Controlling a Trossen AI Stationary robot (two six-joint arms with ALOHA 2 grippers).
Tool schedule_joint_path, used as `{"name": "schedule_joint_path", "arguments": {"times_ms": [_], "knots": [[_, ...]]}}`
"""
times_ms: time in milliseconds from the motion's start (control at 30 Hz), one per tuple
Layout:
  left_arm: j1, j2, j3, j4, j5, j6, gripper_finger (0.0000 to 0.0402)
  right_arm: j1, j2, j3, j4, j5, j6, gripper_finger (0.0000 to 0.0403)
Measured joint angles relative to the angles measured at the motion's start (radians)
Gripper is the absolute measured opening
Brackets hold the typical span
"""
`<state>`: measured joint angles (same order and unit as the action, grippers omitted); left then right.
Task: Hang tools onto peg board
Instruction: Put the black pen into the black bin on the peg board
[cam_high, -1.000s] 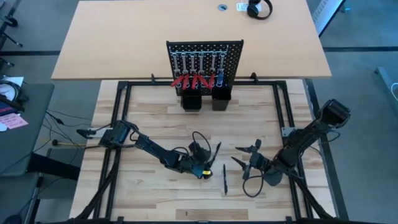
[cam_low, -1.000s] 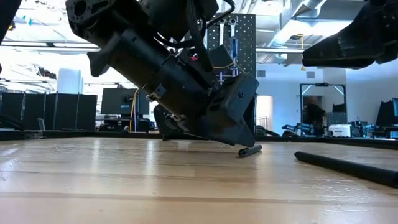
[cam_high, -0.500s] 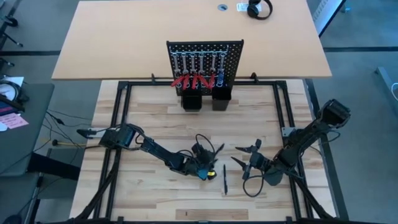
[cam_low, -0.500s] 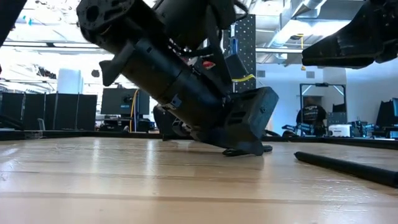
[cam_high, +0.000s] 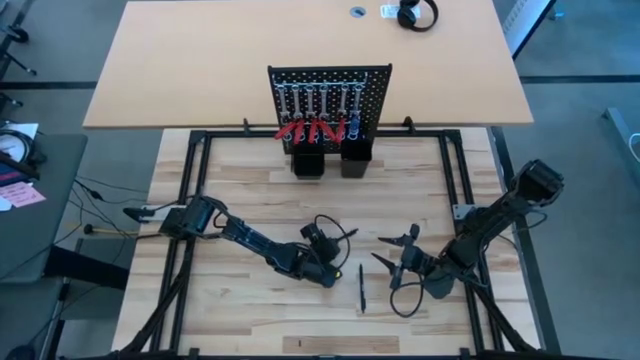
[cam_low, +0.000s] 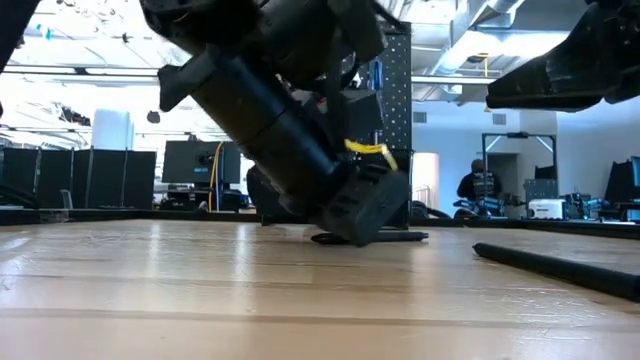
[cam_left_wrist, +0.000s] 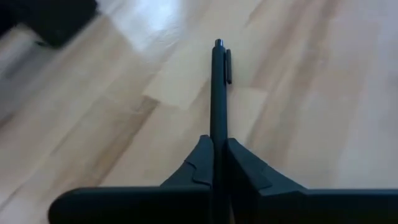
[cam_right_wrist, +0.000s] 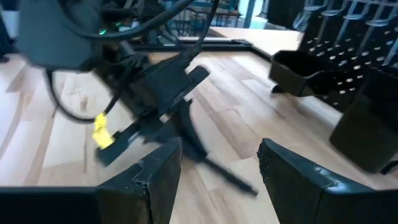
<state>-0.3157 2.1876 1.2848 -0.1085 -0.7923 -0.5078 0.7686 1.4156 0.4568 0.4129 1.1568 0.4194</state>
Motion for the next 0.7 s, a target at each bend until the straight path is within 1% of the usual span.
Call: {"name": "schedule_joint_path", "arguments": {"times_ms": [100,167,200,300,367,433,533,600,700], "knots": [[-0.004,-0.041,-0.054,0.038,-0.026,0.007,0.0006,-0.009,0.022,0.000,0.008,-0.045,0.002,0.0221],[-0.010,-0.088,-0.123,0.140,-0.033,0.065,0.0006,-0.015,0.051,0.000,0.030,-0.057,0.001,0.0221],[-0.014,-0.118,-0.165,0.203,-0.019,0.104,0.0005,-0.017,0.069,0.000,0.044,-0.058,-0.007,0.0220],[-0.032,-0.241,-0.317,0.448,0.000,0.203,0.0003,-0.019,0.112,0.000,0.123,-0.064,-0.064,0.0220],[-0.042,-0.328,-0.424,0.625,0.025,0.244,0.0003,-0.019,0.131,0.000,0.195,-0.089,-0.126,0.0221],[-0.047,-0.393,-0.527,0.793,0.052,0.272,0.0003,-0.031,0.144,0.000,0.275,-0.138,-0.191,0.0221],[-0.049,-0.459,-0.642,1.008,0.145,0.284,0.0003,-0.074,0.145,0.000,0.370,-0.257,-0.260,0.0220],[-0.049,-0.480,-0.683,1.073,0.212,0.250,0.0002,-0.108,0.145,0.000,0.399,-0.328,-0.268,0.0221],[-0.050,-0.461,-0.675,1.036,0.238,0.196,0.0001,-0.138,0.144,0.006,0.415,-0.344,-0.270,0.0221]]}}
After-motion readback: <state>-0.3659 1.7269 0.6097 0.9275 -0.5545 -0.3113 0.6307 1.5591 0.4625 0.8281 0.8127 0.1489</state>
